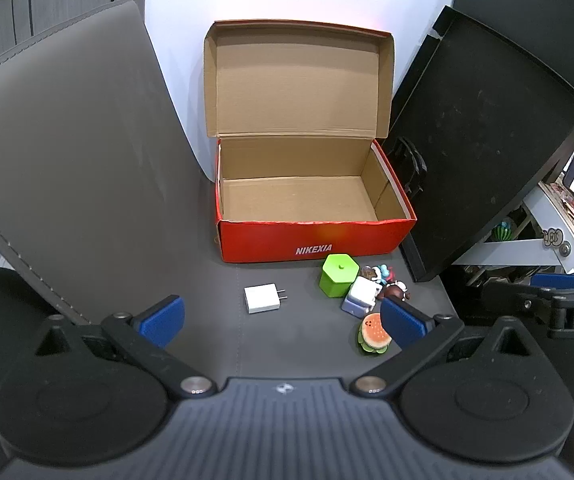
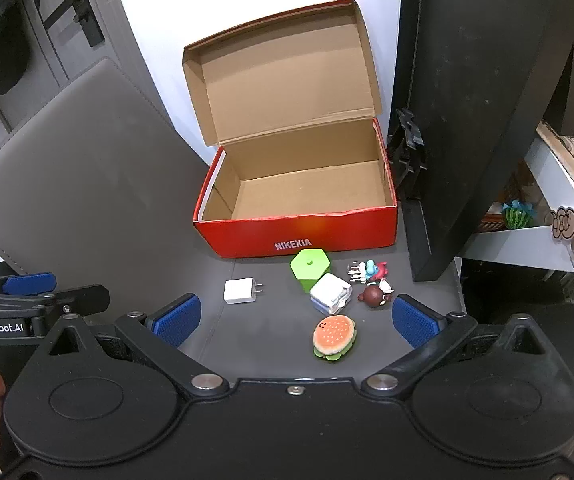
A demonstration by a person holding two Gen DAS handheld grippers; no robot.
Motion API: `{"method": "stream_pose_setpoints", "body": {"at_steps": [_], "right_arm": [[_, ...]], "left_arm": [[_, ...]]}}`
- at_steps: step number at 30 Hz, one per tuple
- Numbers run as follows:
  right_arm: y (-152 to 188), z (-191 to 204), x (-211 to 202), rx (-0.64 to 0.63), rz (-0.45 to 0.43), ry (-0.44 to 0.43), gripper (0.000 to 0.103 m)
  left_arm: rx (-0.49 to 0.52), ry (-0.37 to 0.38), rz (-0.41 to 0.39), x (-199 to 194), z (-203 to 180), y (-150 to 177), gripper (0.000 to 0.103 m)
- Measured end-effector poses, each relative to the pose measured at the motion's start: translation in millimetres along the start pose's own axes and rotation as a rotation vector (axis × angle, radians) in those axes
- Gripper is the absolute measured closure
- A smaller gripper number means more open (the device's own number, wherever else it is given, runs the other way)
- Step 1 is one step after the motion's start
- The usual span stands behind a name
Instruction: Organize objects
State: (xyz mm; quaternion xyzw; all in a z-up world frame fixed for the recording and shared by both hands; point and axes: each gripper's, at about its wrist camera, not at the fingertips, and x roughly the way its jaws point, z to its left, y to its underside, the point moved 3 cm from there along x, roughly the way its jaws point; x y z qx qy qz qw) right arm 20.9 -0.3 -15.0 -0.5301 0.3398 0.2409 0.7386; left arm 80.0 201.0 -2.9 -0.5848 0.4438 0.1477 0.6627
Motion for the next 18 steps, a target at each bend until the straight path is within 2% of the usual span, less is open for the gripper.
{"method": "stream_pose_setpoints", "body": {"at_steps": [18], "right_arm": [[4.2, -2.0, -2.2, -0.005, -0.02, -0.004, 0.0]], "left_arm": [[0.0, 0.003, -0.006, -0.8, 0.1, 0.8, 0.0]]}}
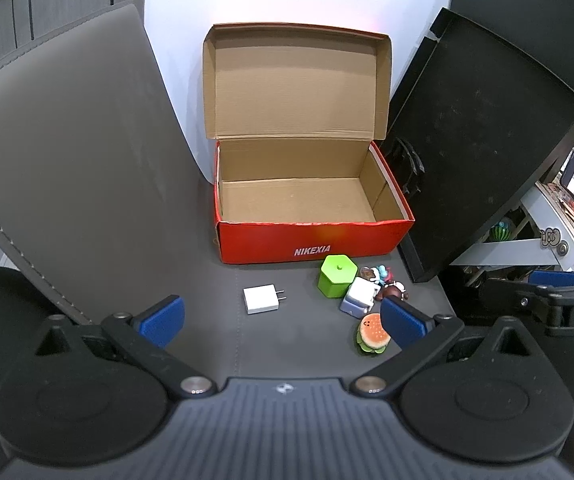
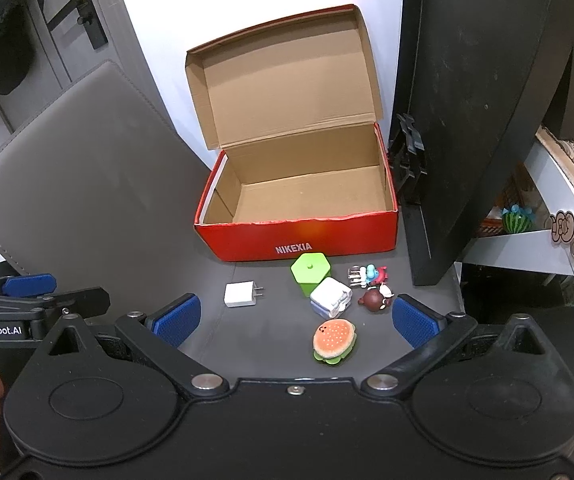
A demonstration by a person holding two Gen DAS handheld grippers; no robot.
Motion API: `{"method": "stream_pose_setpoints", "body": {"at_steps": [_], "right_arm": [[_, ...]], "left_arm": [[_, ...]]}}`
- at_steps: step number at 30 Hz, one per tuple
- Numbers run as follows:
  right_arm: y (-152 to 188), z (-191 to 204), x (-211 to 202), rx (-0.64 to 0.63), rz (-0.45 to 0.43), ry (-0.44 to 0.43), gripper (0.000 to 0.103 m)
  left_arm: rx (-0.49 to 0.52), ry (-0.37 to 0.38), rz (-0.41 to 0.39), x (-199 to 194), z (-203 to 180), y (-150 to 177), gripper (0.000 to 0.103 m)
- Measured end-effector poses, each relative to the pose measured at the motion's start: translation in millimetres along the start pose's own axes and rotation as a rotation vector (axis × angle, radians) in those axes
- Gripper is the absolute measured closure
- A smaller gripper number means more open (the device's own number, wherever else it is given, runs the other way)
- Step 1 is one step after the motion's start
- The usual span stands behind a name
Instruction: Organize objects
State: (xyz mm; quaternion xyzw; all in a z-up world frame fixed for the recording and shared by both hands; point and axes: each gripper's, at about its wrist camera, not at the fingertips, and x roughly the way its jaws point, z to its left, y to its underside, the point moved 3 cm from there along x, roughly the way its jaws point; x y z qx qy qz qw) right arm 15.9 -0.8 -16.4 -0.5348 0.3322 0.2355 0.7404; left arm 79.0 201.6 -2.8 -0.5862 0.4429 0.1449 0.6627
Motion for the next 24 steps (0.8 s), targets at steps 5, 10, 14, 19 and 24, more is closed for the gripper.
{"method": "stream_pose_setpoints", "body": {"at_steps": [5, 10, 14, 19, 24], "right_arm": [[0.4, 0.8, 0.8, -0.003, 0.003, 0.001, 0.0], [1.2, 2.0, 1.0, -0.006, 0.006, 0.0, 0.0], [2.2, 1.3, 2.2, -0.006, 0.009, 0.001, 0.0], [2.6, 0.0, 2.3, 0.0, 0.009, 0.003, 0.0], [3.2, 1.4, 2.1, -0.005, 0.007, 0.001, 0.0]], "left_arm": [[0.0, -0.003, 0.001, 0.1, -0.5, 0.0, 0.0], [0.002, -0.005, 0.006, 2.1, -0.3, -0.8, 0.0], [0.016, 0.0, -0.007, 0.9, -1.6, 0.6, 0.0], [0.019, 0.0, -0.005, 2.0, -3.2, 2.2, 0.0], [0.012, 0.001, -0.002, 2.3, -2.3, 4.3, 0.0]]}}
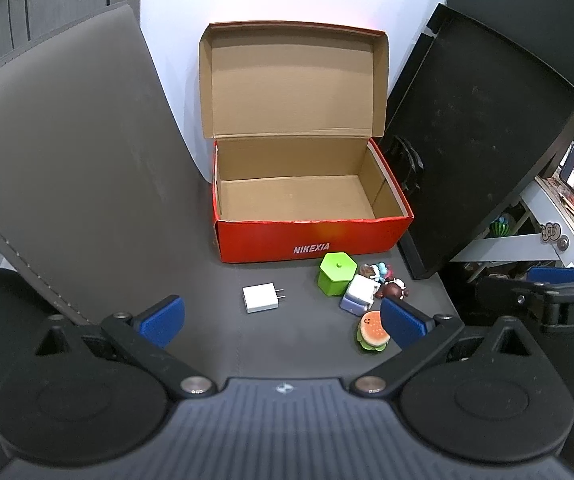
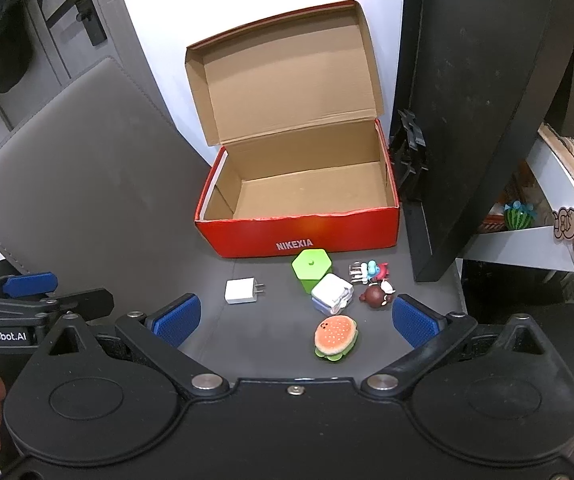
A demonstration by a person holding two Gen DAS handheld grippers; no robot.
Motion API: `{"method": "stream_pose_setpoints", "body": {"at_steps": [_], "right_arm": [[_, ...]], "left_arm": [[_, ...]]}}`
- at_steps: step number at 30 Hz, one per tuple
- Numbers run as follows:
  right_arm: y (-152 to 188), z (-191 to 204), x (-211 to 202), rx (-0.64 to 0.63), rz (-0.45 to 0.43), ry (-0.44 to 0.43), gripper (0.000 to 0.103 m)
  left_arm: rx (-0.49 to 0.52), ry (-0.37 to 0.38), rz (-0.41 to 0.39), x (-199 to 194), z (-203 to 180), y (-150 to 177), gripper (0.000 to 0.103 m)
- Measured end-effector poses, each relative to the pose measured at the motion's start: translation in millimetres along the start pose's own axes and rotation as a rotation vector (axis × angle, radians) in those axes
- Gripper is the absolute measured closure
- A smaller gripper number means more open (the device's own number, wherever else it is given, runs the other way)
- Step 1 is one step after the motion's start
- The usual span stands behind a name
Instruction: Organize objects
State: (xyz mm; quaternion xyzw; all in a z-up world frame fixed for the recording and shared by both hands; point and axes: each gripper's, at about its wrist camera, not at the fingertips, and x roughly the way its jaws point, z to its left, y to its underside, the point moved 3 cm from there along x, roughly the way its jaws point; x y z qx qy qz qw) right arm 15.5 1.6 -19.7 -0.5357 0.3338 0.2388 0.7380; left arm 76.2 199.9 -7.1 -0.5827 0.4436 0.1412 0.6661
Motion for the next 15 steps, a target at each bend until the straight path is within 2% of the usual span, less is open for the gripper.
{"method": "stream_pose_setpoints", "body": {"at_steps": [15], "right_arm": [[-0.1, -0.7, 3.1, 0.002, 0.011, -0.001, 0.0]], "left_arm": [[-0.002, -0.001, 0.008, 1.3, 0.6, 0.3, 0.0]]}}
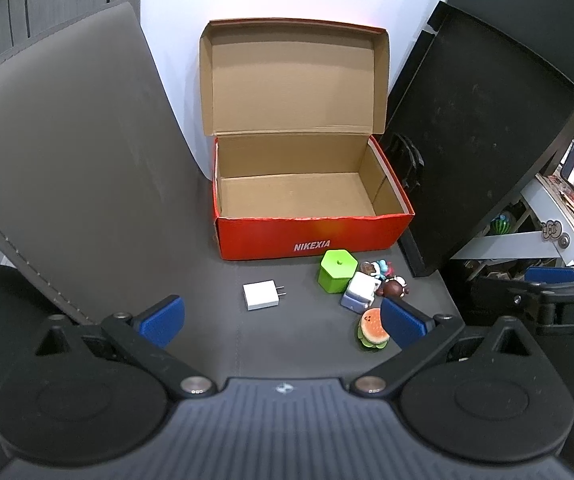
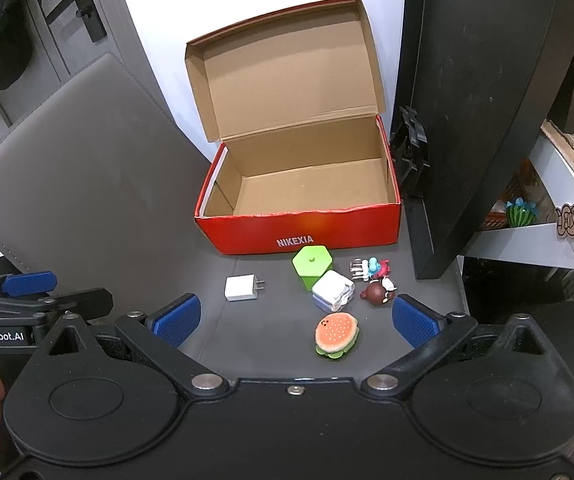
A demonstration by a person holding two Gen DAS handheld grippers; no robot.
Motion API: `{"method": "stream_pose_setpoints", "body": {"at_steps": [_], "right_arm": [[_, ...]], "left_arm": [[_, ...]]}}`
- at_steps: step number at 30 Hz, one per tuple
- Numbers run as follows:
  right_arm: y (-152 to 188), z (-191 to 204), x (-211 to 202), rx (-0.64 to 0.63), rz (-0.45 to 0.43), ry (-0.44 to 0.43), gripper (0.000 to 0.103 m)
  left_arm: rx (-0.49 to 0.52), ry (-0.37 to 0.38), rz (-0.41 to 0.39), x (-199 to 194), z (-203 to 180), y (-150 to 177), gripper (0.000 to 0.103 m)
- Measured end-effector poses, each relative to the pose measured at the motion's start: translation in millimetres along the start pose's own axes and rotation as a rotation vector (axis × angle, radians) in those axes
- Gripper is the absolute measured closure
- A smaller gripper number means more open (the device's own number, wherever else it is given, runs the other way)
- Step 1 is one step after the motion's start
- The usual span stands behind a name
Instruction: Organize objects
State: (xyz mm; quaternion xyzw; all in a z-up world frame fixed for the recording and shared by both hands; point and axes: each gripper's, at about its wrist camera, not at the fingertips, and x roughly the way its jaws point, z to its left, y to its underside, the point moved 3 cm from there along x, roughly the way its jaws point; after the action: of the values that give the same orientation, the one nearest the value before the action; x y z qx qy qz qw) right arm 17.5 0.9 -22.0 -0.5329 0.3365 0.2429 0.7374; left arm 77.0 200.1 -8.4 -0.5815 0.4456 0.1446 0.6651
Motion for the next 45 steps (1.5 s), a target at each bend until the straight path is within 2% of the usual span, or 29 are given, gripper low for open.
{"method": "stream_pose_setpoints", "body": {"at_steps": [28, 45], "right_arm": [[1, -8, 3, 0.045, 0.011, -0.006, 0.0], [8, -11, 17, 0.062, 0.038, -0.012, 0.0]], "left_arm": [[0.015, 0.011, 0.021, 3, -9, 4, 0.0], [0.002, 0.009, 0.053, 19, -2, 6, 0.0]]}}
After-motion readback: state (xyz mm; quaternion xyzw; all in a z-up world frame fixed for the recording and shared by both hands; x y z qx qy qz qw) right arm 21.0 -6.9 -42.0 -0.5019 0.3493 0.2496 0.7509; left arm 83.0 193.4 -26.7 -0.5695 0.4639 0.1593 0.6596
